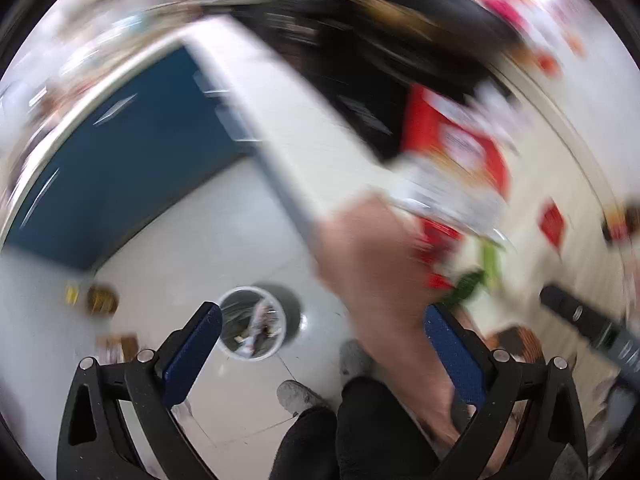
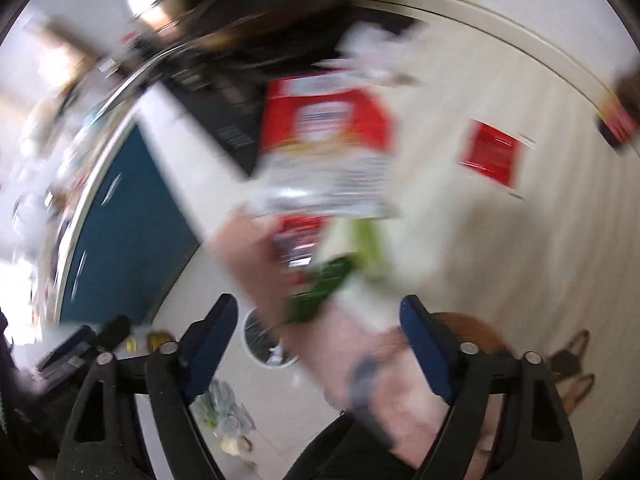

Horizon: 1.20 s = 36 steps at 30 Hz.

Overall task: Collect trash
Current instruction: 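Grasp the green pepper with the left tool from the counter, then grasp the celery piece with the right tool while the left tool holds the green pepper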

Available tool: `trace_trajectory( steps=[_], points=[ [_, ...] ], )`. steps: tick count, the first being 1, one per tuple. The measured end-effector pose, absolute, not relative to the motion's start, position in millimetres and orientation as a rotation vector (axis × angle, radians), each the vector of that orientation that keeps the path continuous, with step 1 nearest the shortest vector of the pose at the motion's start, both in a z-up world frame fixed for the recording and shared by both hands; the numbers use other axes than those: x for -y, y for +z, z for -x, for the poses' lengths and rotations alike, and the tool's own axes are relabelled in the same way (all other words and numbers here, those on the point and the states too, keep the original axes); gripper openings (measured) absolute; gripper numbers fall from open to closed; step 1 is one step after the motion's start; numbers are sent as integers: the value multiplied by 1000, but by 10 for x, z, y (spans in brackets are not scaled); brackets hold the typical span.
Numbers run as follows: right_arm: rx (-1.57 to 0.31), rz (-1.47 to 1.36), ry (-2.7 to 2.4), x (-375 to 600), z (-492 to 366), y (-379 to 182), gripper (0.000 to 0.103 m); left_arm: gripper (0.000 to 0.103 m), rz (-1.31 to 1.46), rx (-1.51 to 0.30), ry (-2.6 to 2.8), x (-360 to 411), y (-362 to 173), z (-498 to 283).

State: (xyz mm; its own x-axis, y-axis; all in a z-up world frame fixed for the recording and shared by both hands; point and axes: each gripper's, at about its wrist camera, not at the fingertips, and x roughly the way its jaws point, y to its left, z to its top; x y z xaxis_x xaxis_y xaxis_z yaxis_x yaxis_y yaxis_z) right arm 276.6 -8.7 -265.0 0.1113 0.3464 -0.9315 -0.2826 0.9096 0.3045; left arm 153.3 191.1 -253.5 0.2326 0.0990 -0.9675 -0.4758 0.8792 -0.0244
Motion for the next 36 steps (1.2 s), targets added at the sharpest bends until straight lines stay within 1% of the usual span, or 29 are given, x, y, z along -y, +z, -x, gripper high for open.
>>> trace_trajectory(
  steps=[1, 3, 4, 5, 7, 9, 10, 11, 14, 17, 20, 21, 22, 24, 25, 29, 32, 33, 34, 35, 36],
  points=[
    [-1390, -79, 415, 279, -2881, -2702, 80, 97, 297, -1323, 338, -1727, -2690, -1743],
    [-1391, -100, 355, 557, -3028, -2797, 79, 90, 227, -1375, 241, -1470, -2906, -2000],
    [-1392, -111, 320, 708, -3096, -2838, 79, 80, 183, -1407, 197, -1334, -3031, -2131],
    [-1396, -121, 295, 819, -3122, -2885, 79, 74, 146, -1433, 165, -1217, -3119, -2228],
    [-1407, -138, 253, 1009, -3205, -2975, 79, 68, 82, -1473, 104, -1026, -3312, -2382],
    [-1420, -152, 214, 1165, -3243, -3075, 79, 52, 36, -1504, 66, -895, -3447, -2466],
    [-1429, -161, 196, 1230, -3258, -3122, 77, 31, 35, -1517, 51, -862, -3493, -2484],
    [-1433, -167, 189, 1257, -3255, -3140, 76, 21, 38, -1518, 39, -841, -3503, -2480],
    [-1450, -175, 183, 1285, -3254, -3202, 76, 15, 57, -1517, 11, -829, -3467, -2421],
    [-1460, -160, 218, 1179, -3269, -3229, 76, 14, 102, -1513, 47, -915, -3410, -2240],
    [-1461, -137, 280, 938, -3299, -3256, 73, 14, 185, -1508, 136, -1127, -3376, -2008],
    [-1458, -130, 309, 834, -3304, -3258, 71, 14, 220, -1507, 184, -1232, -3370, -1915],
    [-1454, -123, 338, 734, -3304, -3258, 65, 14, 234, -1508, 216, -1297, -3369, -1856],
    [-1447, -88, 395, 489, -3290, -3267, 59, 14, 269, -1509, 307, -1491, -3386, -1702],
    [-1446, -74, 422, 379, -3281, -3278, 58, 14, 290, -1510, 334, -1570, -3394, -1643],
    [-1433, 16, 490, -86, -3230, -3381, 58, 13, 368, -1498, 418, -1873, -3412, -1496],
    [-1453, 128, 486, -363, -3201, -3564, 57, 13, 438, -1471, 453, -1988, -3415, -1378],
    [-1463, 157, 480, -428, -3181, -3628, 53, 13, 471, -1459, 459, -2058, -3431, -1404],
    [-1424, 189, 481, -481, -3149, -3595, 28, 13, 517, -1447, 460, -2130, -3431, -1385],
    [-1414, 247, 491, -566, -3106, -3597, 21, 13, 554, -1437, 460, -2174, -3416, -1346],
    [-1416, 264, 496, -603, -3076, -3598, 21, 13, 598, -1423, 455, -2207, -3422, -1350]
  ],
)
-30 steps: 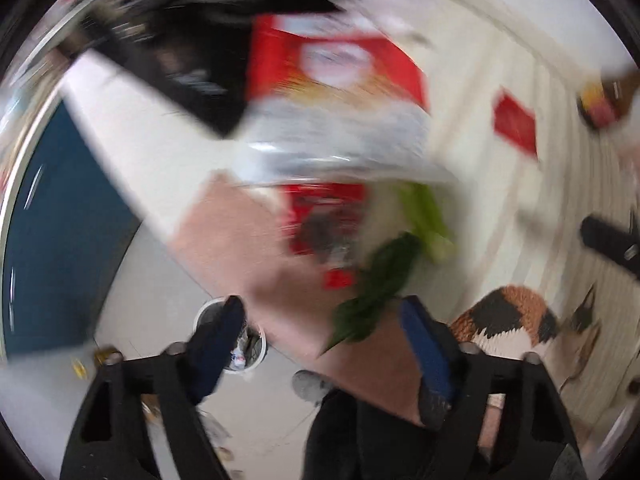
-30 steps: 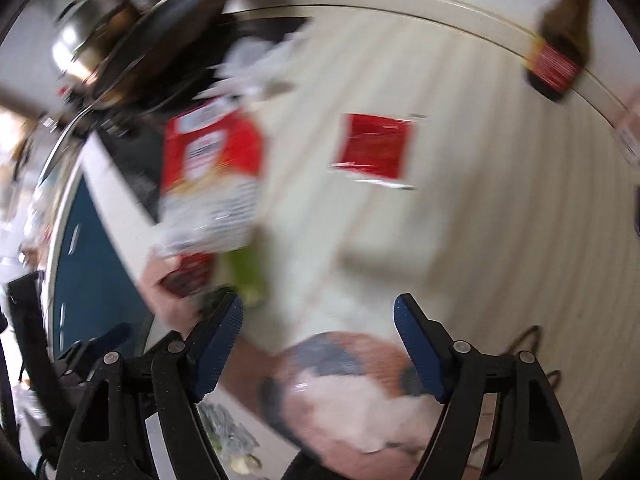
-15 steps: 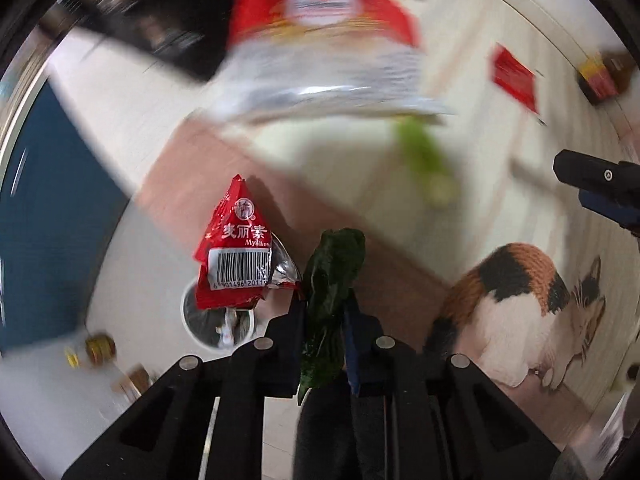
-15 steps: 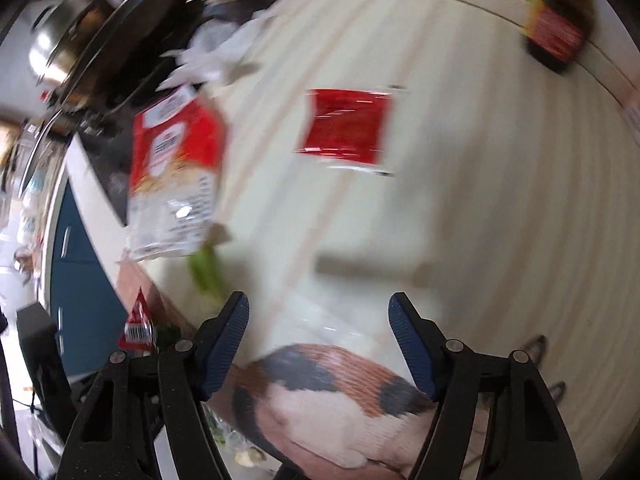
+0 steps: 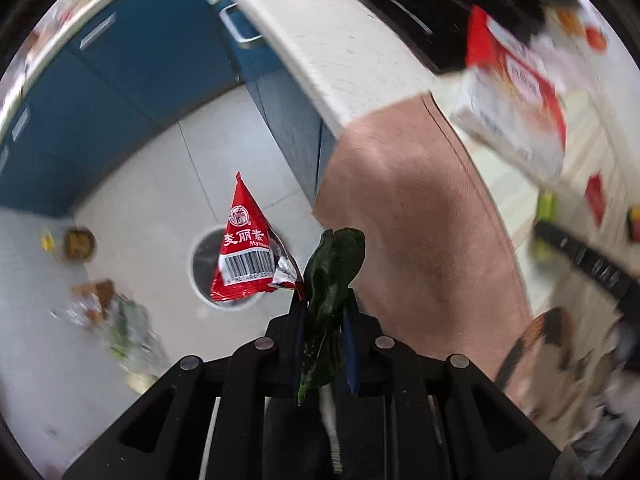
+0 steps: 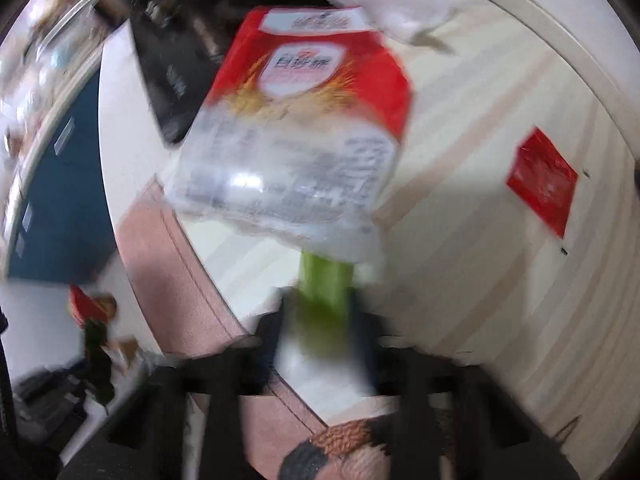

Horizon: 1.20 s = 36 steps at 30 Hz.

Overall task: Collect trash
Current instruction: 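Grasp the celery piece with the right tool while the left tool holds the green pepper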

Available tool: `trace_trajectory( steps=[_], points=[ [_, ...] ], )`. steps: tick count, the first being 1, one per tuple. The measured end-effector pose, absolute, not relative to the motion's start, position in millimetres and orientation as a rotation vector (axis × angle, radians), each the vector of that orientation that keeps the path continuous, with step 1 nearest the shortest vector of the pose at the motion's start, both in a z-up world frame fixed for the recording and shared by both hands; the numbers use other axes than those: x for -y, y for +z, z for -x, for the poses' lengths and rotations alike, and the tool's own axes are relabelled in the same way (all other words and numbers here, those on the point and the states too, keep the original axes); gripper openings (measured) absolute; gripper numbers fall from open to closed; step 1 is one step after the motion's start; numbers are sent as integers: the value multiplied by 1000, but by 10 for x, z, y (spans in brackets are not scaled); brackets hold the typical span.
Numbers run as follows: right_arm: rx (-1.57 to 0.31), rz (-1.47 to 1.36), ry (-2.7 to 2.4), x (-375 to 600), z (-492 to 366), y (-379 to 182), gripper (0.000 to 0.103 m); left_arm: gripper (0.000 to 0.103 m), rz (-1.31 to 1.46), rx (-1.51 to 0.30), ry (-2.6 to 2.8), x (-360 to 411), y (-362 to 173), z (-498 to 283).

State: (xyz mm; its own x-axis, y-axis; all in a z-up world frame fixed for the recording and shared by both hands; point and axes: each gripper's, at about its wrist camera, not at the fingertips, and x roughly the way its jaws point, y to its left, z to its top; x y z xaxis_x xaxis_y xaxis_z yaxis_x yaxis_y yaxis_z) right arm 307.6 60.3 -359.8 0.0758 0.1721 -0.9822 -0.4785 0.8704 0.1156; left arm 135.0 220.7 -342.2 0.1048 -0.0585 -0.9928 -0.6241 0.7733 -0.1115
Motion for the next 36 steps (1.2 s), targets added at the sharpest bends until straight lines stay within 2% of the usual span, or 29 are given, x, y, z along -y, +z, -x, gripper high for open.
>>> trace_trajectory(
  steps=[5, 12, 16, 19, 21, 23, 27, 36],
  points=[
    [-1430, 226, 482, -500, -2975, -3541, 20, 13, 775, -1345, 317, -2297, -3278, -1416],
    [-1443, 96, 367, 104, -3038, -3429, 20, 14, 788, -1288, 10, -1953, -3137, -2122],
    [-1450, 35, 287, 475, -3174, -3459, 20, 18, 789, -1342, -144, -1602, -3355, -2504],
    [-1460, -27, 246, 698, -3221, -3490, 23, 19, 729, -1452, -189, -1312, -3543, -2628],
    [-1467, -62, 225, 830, -3234, -3493, 23, 23, 707, -1508, -198, -1205, -3609, -2596],
    [-1462, -99, 204, 951, -3247, -3480, 23, 33, 714, -1522, -203, -1166, -3602, -2509],
    [-1468, -142, 183, 1190, -3235, -3476, 24, 39, 715, -1538, -186, -1117, -3500, -2324],
    [-1467, -172, 176, 1433, -3247, -3464, 24, 42, 693, -1521, -118, -934, -3543, -2494]
  ],
)
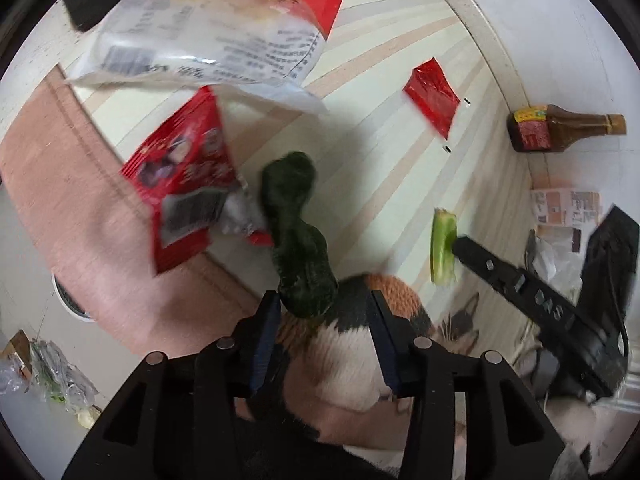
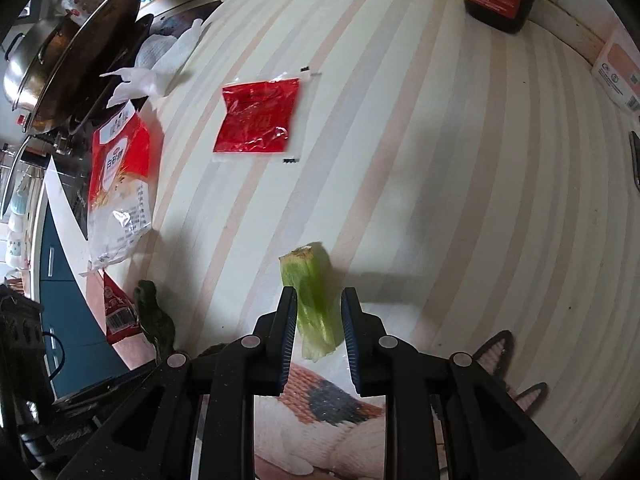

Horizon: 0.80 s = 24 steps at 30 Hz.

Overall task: Collect trash
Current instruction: 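Grasp the celery piece with the right tool while the left tool holds the green pepper, then close the left tool on the green pepper and lift it while the right tool holds the celery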

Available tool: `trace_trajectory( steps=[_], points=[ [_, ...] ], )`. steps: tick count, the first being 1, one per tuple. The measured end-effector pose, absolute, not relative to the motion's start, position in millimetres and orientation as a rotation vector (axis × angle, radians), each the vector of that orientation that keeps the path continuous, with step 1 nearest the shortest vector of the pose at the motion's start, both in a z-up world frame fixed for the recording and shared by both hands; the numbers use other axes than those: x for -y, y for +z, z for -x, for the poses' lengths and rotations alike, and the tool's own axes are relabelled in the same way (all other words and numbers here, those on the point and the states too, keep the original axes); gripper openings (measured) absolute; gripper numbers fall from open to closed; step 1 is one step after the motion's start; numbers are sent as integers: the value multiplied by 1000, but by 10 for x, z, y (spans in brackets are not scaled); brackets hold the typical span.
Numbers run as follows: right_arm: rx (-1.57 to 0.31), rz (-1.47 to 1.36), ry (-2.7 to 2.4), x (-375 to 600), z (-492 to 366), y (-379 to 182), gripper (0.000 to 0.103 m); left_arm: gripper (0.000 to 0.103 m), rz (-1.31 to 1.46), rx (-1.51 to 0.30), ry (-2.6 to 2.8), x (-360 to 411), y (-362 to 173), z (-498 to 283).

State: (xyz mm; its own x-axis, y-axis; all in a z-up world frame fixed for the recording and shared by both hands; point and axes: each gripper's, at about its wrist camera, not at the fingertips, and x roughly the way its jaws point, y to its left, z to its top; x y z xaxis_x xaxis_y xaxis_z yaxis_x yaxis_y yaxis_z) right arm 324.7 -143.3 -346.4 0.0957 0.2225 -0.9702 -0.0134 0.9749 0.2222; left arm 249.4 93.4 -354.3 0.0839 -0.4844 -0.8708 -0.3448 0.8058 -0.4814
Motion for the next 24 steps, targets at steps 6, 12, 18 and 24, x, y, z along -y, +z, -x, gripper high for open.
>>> trace_trajectory(
  steps=[6, 12, 18, 24],
  points=[
    [-1473, -136, 186, 1388, -3269, -3538, 24, 41, 676, -1503, -77, -863, -3545, -2591],
    [-1458, -109, 211, 1314, -3243, -3558, 9, 21, 587, -1451, -100, -780, -3465, -2522],
    [-1435, -144, 220, 1429, -3215, -3472, 6, 20, 544, -1397, -107, -744, -3197, -2399],
    [-1379, -175, 234, 1476, -3221, -3256, 5, 14, 532, -1318, -107, -850, -2844, -2318]
  ],
)
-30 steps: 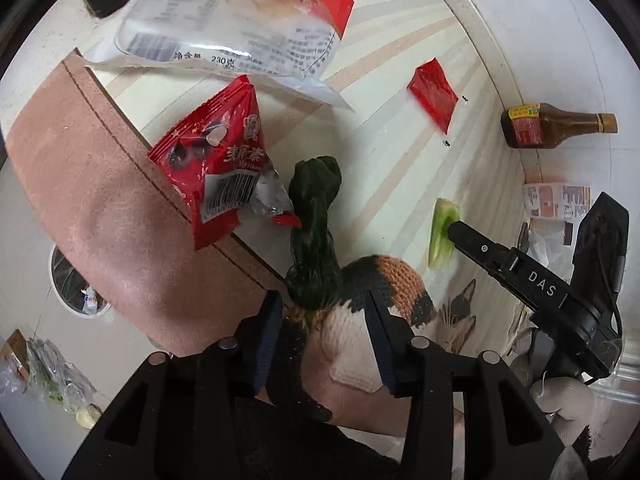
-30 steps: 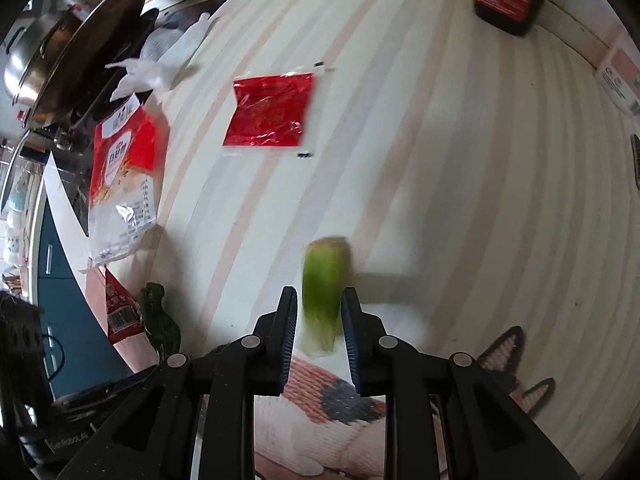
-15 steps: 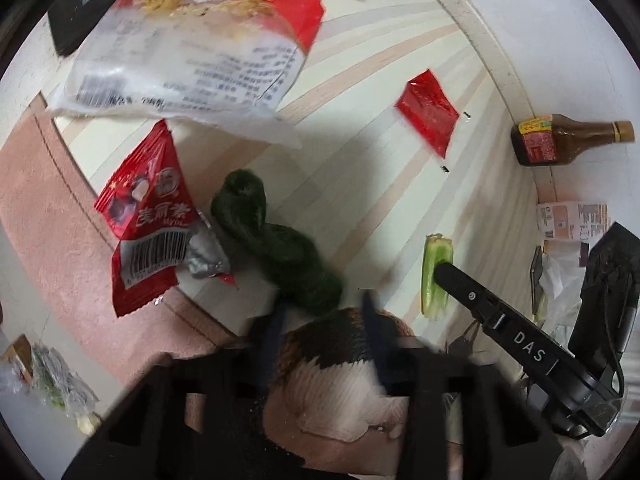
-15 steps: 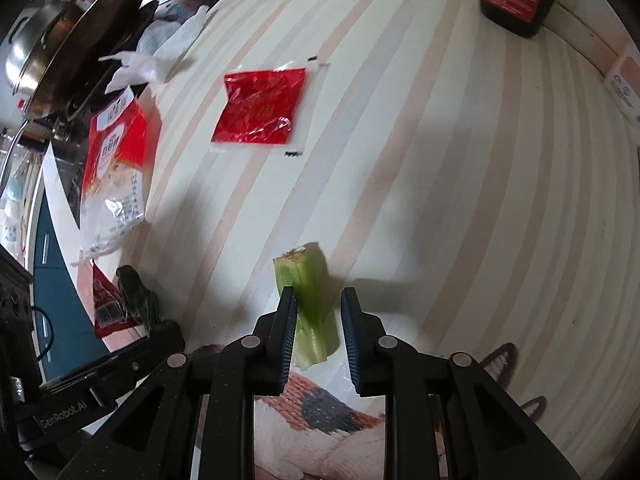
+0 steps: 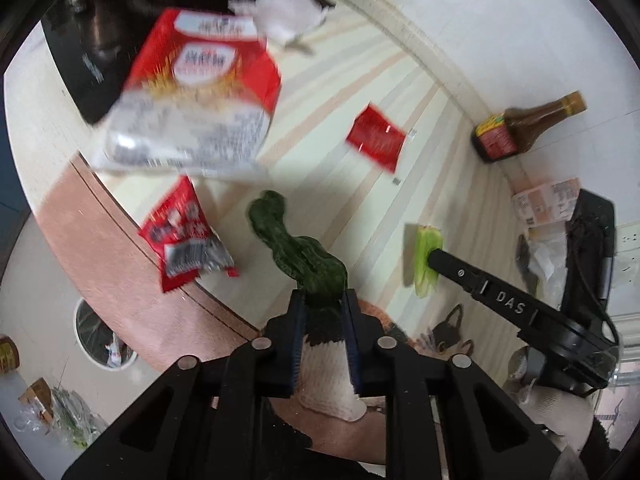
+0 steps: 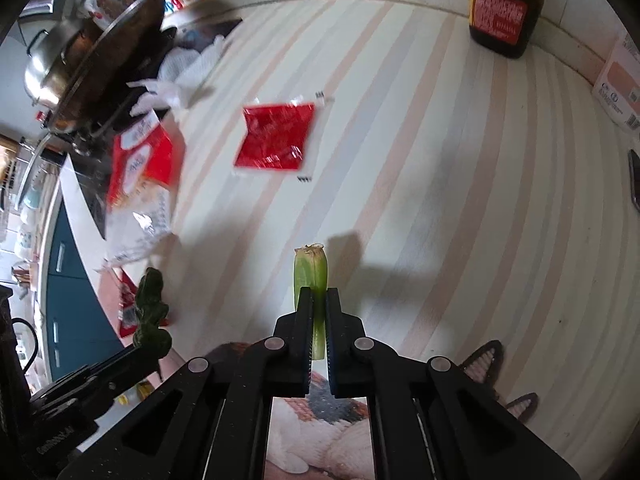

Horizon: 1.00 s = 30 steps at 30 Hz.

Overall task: Collect trash
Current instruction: 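Close the left tool on the green pepper and lift it while the right tool holds the celery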

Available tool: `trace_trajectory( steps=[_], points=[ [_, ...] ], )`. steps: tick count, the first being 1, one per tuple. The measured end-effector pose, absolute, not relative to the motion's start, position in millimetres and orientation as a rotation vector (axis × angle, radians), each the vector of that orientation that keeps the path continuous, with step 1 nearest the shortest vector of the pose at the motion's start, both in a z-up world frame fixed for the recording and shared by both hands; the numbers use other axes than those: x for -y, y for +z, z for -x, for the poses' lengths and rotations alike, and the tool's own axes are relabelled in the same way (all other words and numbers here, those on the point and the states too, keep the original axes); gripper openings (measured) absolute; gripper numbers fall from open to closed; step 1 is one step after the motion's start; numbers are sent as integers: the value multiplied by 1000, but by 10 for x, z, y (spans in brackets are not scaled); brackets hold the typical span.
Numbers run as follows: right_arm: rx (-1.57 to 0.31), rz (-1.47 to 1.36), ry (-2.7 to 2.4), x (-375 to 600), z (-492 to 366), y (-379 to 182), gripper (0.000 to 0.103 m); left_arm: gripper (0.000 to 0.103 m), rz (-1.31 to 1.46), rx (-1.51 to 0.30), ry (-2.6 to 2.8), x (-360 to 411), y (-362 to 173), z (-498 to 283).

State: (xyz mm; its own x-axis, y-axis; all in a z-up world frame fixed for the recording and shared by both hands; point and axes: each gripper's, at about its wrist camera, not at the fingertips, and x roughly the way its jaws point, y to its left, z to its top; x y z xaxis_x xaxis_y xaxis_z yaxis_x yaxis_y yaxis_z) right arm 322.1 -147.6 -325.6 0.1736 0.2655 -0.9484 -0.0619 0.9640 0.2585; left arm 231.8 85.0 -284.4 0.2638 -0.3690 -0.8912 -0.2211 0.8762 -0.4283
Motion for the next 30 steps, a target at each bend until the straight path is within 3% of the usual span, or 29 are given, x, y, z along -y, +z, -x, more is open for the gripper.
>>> trace_trajectory(
  steps=[1, 2, 6, 10, 12, 13, 14, 16, 30],
  points=[
    [-1368, -179, 240, 1466, -3228, -3203, 5, 13, 530, -1300, -108, -877, -2766, -2317],
    [-1360, -180, 245, 1455, -3232, -3165, 5, 0, 526, -1280, -110, -906, -2682, -2313],
    [-1308, -169, 283, 1342, -3247, -2931, 5, 0, 511, -1212, -103, -1021, -2410, -2311],
    [-1290, -149, 304, 1215, -3248, -2829, 5, 0, 684, -1234, -106, -1221, -2560, -2325],
    [-1292, -147, 298, 1198, -3239, -2838, 5, 2, 796, -1286, -95, -1266, -2801, -2375],
    [-1293, -147, 291, 1203, -3232, -2859, 5, 9, 832, -1300, -91, -1253, -2883, -2408],
    [-1293, -146, 282, 1217, -3227, -2875, 5, 23, 875, -1318, -90, -1236, -2995, -2444],
    [-1297, -145, 262, 1272, -3213, -2924, 5, 33, 936, -1343, -67, -1168, -3203, -2493],
    [-1322, -179, 158, 1730, -3279, -3135, 5, 35, 1010, -1471, 83, -1005, -3637, -2830]
  ],
)
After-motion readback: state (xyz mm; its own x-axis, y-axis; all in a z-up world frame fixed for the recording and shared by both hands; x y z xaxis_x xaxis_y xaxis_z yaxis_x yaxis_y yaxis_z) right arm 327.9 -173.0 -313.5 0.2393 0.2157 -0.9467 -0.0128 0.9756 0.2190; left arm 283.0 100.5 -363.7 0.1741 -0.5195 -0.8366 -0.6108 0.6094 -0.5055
